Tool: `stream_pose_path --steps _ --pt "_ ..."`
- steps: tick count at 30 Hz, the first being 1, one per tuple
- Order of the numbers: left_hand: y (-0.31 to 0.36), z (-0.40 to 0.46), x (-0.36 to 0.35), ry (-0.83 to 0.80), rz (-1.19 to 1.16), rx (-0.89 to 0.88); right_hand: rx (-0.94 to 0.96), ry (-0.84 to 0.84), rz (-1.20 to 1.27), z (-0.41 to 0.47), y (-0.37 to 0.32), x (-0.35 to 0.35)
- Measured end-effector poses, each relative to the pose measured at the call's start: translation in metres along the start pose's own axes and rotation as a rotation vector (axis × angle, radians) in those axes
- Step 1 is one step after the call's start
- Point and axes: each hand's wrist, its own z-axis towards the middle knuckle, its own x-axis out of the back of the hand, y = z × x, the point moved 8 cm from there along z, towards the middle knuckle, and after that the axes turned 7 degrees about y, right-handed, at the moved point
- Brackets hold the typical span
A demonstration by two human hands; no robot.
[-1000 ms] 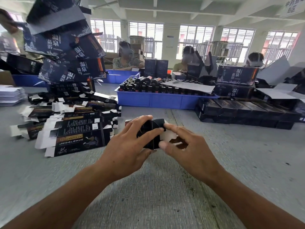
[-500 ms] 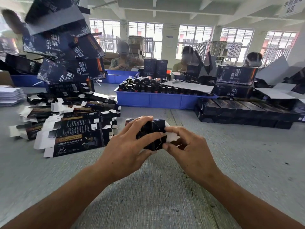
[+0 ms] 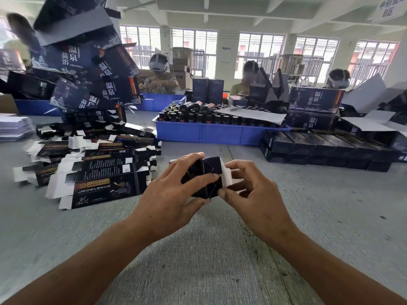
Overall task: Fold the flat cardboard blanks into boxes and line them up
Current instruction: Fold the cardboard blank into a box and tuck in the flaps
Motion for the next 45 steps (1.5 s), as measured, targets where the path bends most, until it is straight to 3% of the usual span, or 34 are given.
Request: stream_pose_path --steps 5,12,22,35,45 --pt "-0.002 0.0 0.003 0.022 -0.028 0.039 0.02 -0.074 0.014 -0.002 -0.003 -0.008" --pt "0.006 0.0 0.003 0.051 -0.082 0.094 -0.122 0.028 0.149 0.003 0.006 0.001" --pt "0.003 -0.002 -0.005 0.001 -0.144 0.194 -0.204 0.019 0.256 0.004 0.013 0.001" --pt "0.013 0.001 -0.002 0.02 -0.153 0.145 -0.161 0.133 0.055 0.002 0.007 0.01" --pt "0.013 0.002 -0.001 0.05 -0.115 0.1 -0.14 -0.011 0.108 0.003 0.006 0.001"
